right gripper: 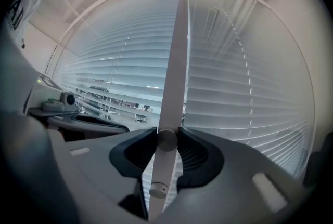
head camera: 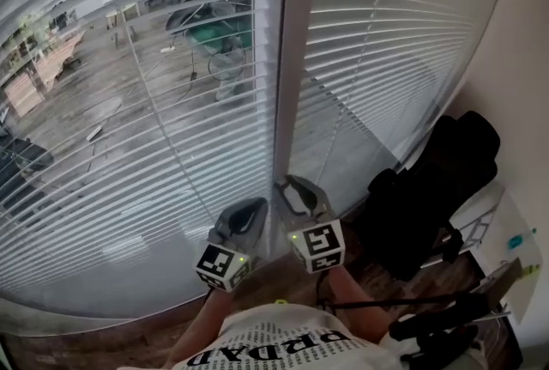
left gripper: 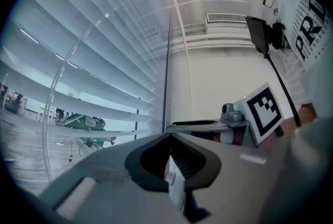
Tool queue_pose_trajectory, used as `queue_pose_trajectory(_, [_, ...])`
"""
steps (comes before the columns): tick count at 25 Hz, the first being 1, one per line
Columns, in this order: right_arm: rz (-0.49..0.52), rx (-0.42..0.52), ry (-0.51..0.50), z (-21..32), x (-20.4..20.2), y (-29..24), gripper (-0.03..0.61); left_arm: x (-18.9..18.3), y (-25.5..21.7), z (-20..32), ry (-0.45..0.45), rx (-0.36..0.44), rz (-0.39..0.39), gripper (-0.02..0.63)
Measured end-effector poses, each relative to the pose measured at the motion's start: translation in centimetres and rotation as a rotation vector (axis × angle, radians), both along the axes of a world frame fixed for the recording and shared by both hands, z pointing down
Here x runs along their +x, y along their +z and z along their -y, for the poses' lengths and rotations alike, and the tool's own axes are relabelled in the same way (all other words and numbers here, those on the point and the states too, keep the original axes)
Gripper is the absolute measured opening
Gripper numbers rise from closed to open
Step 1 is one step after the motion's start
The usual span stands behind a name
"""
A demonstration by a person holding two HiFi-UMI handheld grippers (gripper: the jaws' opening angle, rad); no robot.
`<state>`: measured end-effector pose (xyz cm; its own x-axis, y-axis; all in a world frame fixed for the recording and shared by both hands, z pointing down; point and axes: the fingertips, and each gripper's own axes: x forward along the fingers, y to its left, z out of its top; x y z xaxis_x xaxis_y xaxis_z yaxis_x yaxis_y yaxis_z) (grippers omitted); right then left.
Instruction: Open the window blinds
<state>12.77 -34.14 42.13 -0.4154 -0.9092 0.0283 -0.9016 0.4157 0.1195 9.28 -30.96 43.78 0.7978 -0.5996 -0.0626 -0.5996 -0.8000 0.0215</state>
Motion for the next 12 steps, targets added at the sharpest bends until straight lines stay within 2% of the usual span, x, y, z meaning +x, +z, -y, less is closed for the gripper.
queue_pose_trajectory(12, [0.006, -0.003, 0.007, 0.10, 0.19, 0.22, 0.133, 0.17, 0.14, 0.05, 0.007, -0.005, -0.005, -0.008])
